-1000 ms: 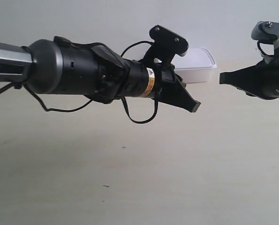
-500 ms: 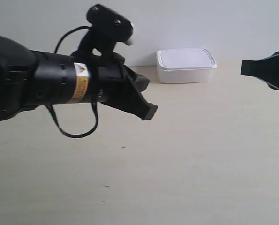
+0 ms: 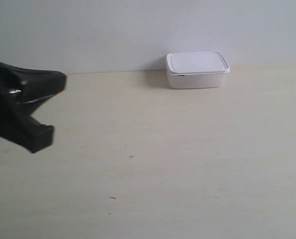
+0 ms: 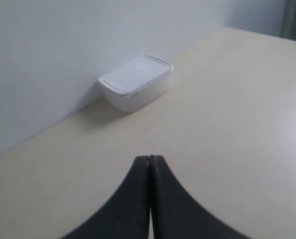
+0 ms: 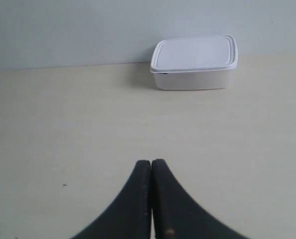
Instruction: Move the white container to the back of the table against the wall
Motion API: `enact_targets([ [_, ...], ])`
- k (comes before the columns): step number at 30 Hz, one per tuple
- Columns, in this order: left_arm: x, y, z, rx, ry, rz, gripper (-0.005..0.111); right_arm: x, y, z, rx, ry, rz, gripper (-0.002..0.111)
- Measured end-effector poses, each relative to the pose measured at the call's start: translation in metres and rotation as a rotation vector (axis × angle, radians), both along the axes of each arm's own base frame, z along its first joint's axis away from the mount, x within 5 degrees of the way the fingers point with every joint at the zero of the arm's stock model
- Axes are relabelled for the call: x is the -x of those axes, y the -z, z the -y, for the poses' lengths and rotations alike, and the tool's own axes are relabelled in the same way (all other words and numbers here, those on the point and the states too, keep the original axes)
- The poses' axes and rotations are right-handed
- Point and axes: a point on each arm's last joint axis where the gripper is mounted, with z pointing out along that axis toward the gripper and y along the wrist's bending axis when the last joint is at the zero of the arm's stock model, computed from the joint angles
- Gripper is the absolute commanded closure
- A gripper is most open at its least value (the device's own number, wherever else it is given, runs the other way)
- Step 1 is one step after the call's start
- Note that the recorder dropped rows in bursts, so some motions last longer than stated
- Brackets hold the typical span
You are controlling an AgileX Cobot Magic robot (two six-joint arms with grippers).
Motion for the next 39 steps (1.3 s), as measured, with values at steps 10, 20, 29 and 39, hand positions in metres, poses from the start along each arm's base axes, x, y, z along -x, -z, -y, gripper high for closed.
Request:
enact_targets([
  [10, 0.066, 0.014, -0.067, 0.146, -0.155, 0.196, 0.107, 0.041, -0.014, 0.009, 0.056, -0.045, 0.081, 0.108],
  [20, 0.080, 0.022, -0.086, 0.189, -0.232, 0.261, 0.107, 0.041, -0.002, 0.010, 0.032, -0.025, 0.086, 0.108],
  [29, 0.080, 0.022, -0.086, 0.192, -0.229, 0.261, 0.107, 0.041, -0.002, 0.010, 0.020, -0.021, 0.086, 0.108],
  [39, 0.080, 0.022, -0.086, 0.193, -0.229, 0.259, 0.107, 0.041, -0.002, 0.010, 0.020, -0.021, 0.086, 0.108],
])
